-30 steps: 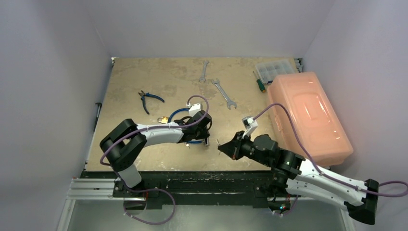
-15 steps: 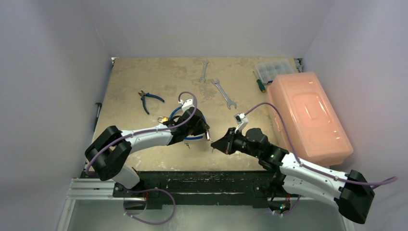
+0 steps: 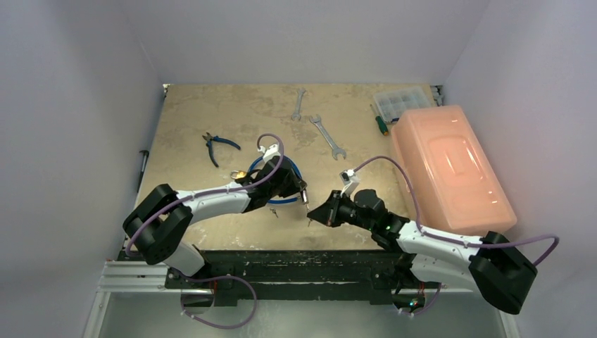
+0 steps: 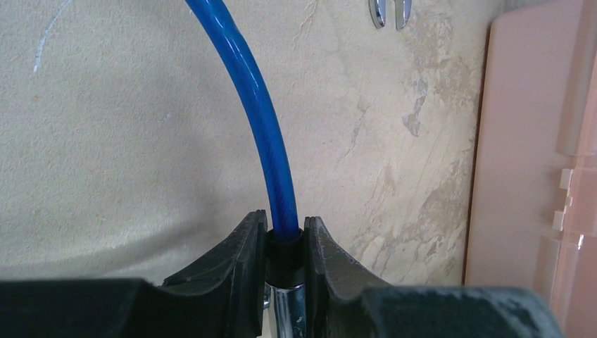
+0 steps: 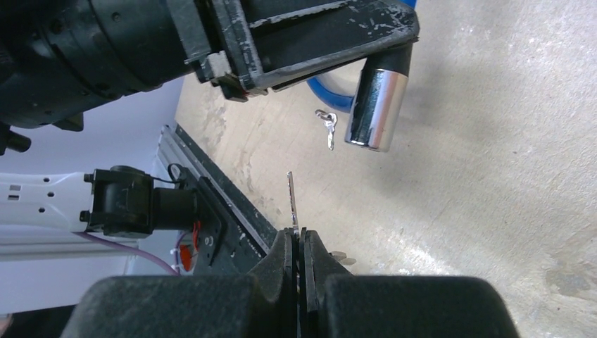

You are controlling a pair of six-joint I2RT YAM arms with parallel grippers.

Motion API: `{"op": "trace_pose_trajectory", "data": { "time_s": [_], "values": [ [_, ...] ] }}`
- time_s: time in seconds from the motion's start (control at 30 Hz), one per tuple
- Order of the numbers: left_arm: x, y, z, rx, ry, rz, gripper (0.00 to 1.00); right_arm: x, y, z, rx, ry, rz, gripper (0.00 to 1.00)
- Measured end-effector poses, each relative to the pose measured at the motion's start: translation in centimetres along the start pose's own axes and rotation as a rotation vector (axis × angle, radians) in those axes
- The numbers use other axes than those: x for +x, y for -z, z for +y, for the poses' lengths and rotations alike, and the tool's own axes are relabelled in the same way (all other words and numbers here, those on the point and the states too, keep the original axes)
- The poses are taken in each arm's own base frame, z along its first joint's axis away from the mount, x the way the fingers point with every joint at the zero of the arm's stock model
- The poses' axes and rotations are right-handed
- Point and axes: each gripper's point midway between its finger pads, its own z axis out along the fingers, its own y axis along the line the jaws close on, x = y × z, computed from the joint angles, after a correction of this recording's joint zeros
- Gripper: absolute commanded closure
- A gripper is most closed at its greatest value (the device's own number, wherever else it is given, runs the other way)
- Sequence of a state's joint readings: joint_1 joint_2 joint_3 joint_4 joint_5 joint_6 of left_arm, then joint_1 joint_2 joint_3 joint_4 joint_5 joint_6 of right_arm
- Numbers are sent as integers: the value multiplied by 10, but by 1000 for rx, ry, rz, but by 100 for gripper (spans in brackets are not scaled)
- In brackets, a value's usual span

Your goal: Unlock with the key

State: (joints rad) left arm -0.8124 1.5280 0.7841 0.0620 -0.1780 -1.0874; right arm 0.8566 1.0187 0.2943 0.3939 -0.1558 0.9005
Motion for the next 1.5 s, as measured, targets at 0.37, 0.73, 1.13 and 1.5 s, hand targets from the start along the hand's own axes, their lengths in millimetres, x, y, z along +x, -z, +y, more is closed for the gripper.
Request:
{"op": "trace_pose_trajectory", "data": {
  "time_s": [0.37, 0.73, 1.13, 1.5],
  "values": [
    [4, 0, 2, 17, 11, 14, 100, 8, -12, -18, 13, -49, 23, 100],
    [2, 3, 1, 25, 13, 12, 100, 11, -20, -24, 2, -75, 35, 100],
    [2, 3, 0, 26, 15, 12, 100, 13, -25, -32, 12, -95, 30, 100],
    [1, 4, 0, 28, 21, 10, 100, 18, -26, -41, 21, -118, 32, 100]
  ]
}}
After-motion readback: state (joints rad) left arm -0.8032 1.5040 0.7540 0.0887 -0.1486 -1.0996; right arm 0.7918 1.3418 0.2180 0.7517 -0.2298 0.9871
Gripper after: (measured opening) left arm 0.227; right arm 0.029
